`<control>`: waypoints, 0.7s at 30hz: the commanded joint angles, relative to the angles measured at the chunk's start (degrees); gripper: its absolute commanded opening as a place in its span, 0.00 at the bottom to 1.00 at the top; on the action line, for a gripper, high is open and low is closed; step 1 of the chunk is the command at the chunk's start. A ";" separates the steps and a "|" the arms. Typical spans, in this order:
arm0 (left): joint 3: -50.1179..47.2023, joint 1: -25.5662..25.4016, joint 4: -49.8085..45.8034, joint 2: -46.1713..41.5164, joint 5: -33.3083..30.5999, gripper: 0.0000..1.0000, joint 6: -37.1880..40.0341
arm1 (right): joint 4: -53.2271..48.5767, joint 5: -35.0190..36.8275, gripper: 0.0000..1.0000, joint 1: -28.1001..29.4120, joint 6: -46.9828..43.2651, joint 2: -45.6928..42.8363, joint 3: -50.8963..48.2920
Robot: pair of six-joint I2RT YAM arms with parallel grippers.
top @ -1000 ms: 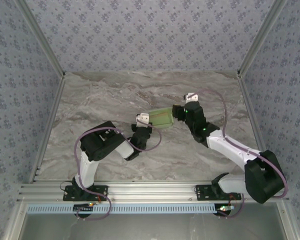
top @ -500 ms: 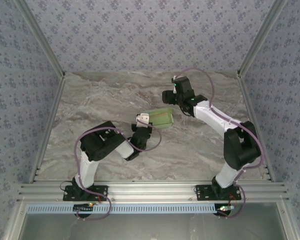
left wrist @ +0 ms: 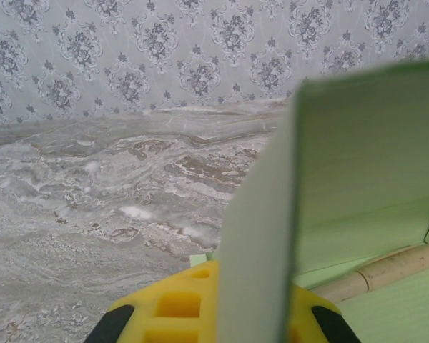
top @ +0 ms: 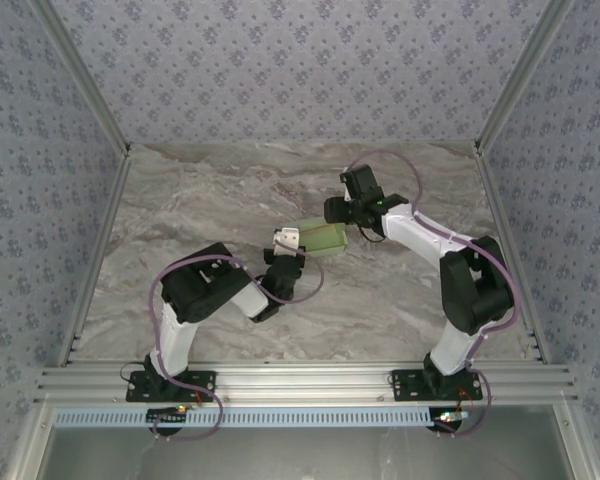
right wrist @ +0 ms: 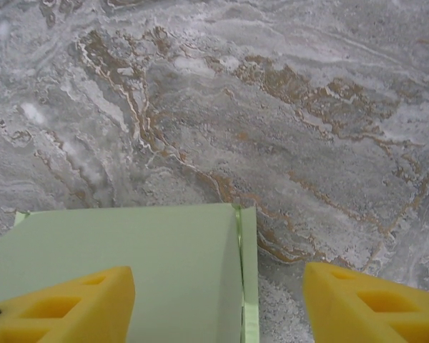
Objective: Fold the paper box
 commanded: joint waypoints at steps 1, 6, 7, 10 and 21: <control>-1.00 -0.59 -4.44 -0.03 -1.02 0.04 0.15 | -0.58 -0.39 0.65 0.38 1.06 -0.33 -1.27; -1.77 -1.28 -5.58 -2.23 -1.28 0.11 -0.30 | -0.40 0.04 0.65 0.72 1.16 -0.27 -1.31; -1.97 -1.46 -6.13 -2.86 -1.36 0.13 -0.71 | -0.46 0.05 0.65 0.69 1.19 -0.22 -1.31; -2.74 -1.89 -7.92 -4.27 -1.35 0.18 -2.33 | -0.43 0.22 0.65 0.86 1.19 -0.06 -1.31; -4.90 -3.23 -14.89 -10.11 -0.83 0.42 -6.72 | -0.63 1.43 0.64 1.29 1.10 0.08 -1.31</control>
